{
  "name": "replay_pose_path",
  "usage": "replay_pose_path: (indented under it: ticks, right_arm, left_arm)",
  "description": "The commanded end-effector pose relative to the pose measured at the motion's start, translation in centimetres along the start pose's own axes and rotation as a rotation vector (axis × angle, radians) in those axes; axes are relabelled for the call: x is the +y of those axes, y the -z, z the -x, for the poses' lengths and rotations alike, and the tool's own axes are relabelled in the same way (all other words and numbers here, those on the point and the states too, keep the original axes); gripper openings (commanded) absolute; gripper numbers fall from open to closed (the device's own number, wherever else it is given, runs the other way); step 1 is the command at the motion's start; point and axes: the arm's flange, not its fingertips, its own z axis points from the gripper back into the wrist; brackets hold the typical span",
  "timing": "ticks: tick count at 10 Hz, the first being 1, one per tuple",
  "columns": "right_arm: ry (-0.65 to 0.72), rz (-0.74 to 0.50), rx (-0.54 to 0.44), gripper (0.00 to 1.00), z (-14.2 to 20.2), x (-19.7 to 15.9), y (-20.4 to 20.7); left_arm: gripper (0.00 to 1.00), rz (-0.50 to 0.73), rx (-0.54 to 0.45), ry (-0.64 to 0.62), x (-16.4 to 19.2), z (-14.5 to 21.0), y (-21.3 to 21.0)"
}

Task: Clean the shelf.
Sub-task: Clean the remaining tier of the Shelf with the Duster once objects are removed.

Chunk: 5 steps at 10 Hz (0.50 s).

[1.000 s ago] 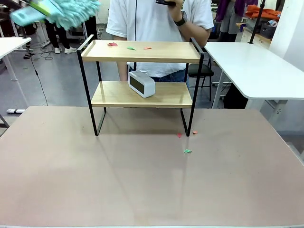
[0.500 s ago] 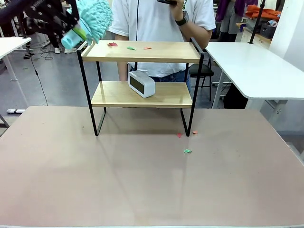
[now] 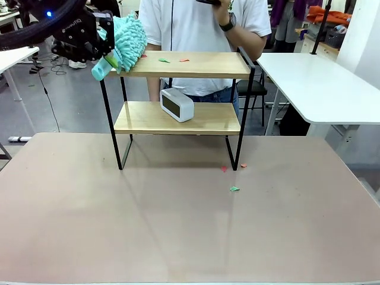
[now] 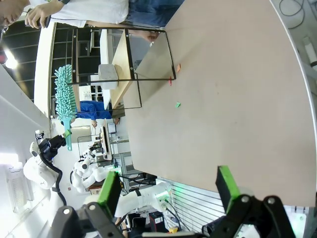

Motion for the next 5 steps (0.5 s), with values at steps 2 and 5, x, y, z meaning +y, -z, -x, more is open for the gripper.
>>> replay_pose_path:
  ticks: [2, 5]
  right_arm:
    - [-0.027, 0.0, 0.006, 1.0, 0.07, -0.06, -0.13]
    - [-0.027, 0.0, 0.006, 1.0, 0.07, -0.06, -0.13]
  left_arm:
    - [0.12, 0.006, 0.071, -0.027, -0.13, -0.31, 0.68]
    - [0.12, 0.12, 0.149, 0.04, -1.04, 0.21, 0.33]
